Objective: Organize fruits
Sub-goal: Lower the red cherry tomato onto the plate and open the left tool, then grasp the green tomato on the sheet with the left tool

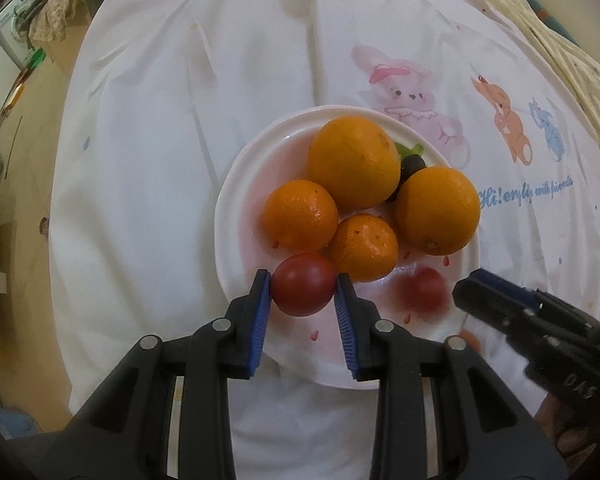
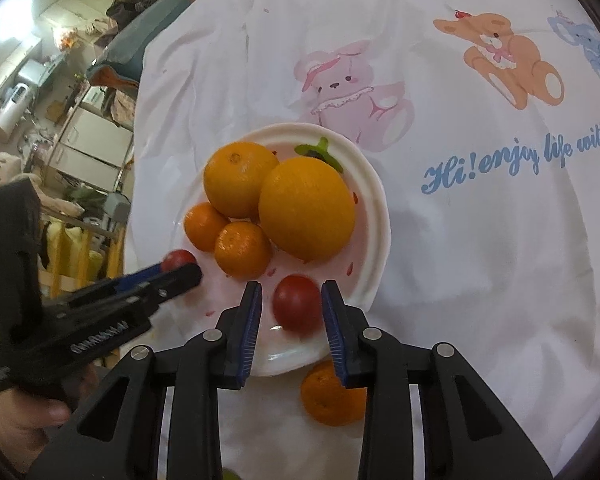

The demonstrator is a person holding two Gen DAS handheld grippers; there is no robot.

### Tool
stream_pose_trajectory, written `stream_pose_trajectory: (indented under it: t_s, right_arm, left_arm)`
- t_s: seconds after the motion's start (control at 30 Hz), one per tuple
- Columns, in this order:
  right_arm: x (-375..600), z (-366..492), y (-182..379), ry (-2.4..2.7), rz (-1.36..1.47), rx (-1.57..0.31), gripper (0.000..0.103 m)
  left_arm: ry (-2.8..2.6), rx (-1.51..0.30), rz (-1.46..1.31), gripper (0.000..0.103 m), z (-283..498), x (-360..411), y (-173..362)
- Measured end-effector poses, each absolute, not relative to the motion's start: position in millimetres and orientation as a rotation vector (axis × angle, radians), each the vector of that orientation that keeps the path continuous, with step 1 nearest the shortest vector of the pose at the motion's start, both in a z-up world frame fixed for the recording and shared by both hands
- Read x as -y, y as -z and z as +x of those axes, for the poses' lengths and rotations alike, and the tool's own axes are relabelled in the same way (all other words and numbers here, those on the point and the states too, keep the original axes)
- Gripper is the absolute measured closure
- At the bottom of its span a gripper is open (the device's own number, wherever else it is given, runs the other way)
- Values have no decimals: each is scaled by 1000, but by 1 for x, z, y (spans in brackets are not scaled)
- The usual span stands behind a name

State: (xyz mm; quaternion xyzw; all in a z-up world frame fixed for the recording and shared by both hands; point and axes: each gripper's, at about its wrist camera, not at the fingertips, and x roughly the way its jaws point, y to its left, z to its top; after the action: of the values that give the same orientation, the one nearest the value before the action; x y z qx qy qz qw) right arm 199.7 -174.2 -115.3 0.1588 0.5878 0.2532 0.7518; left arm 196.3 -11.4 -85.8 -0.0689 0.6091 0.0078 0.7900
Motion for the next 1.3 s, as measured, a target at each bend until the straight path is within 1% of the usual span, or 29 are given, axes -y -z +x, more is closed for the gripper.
stream_pose_trajectory:
  t_s: [0.07,0.13,0.17,0.2,0.23,0.27,0.3,0.33,0.37,0.4,0.43,0.77,1.07,1.3]
  right_arm:
    - [176,201,113,-548,361,-1280,69]
    - [180,202,111,-544,391,-1281,65]
    - [181,203,109,-544,398,-1279,57]
    - [182,203,107,-542,401,-1272,48]
    - [182,203,105,-538,400,-1261,44]
    - [183,203,102,-532,400,-1251,41]
    - [185,203,101,-530,406,-1247,39]
    - [186,204,100,-527,415,-1247,38]
    - [187,206,99,-520,421,-1246,34]
    - [189,207,99,-513,424,-1244,31]
    - [191,207,97,-506,427,-1239,30]
    - [199,209,81,-506,436,-1204,29]
    - [204,204,68,-496,404,-1170,29]
    - [217,185,54,-479,404,-1148,29]
  left_arm:
    - [-10,-1306,-138,75,196,13,85]
    - [1,-1302,-125,75,195,17,84]
    - [3,-1302,-116,74,195,18,84]
    - [9,-1305,-109,74,195,19,84]
    - [11,-1307,-109,70,195,20,84]
    - [16,-1307,-109,58,194,20,83]
    - [16,-1303,-109,51,194,21,82]
    - [14,-1295,-106,38,194,21,80]
    - [13,-1279,-101,31,193,21,77]
    - [17,-1268,-98,29,193,22,75]
    - [21,-1259,-93,26,193,22,73]
    - [8,-1228,-83,25,192,20,66]
    - [31,-1140,-80,25,180,17,43]
    - [44,-1091,-106,25,158,13,26]
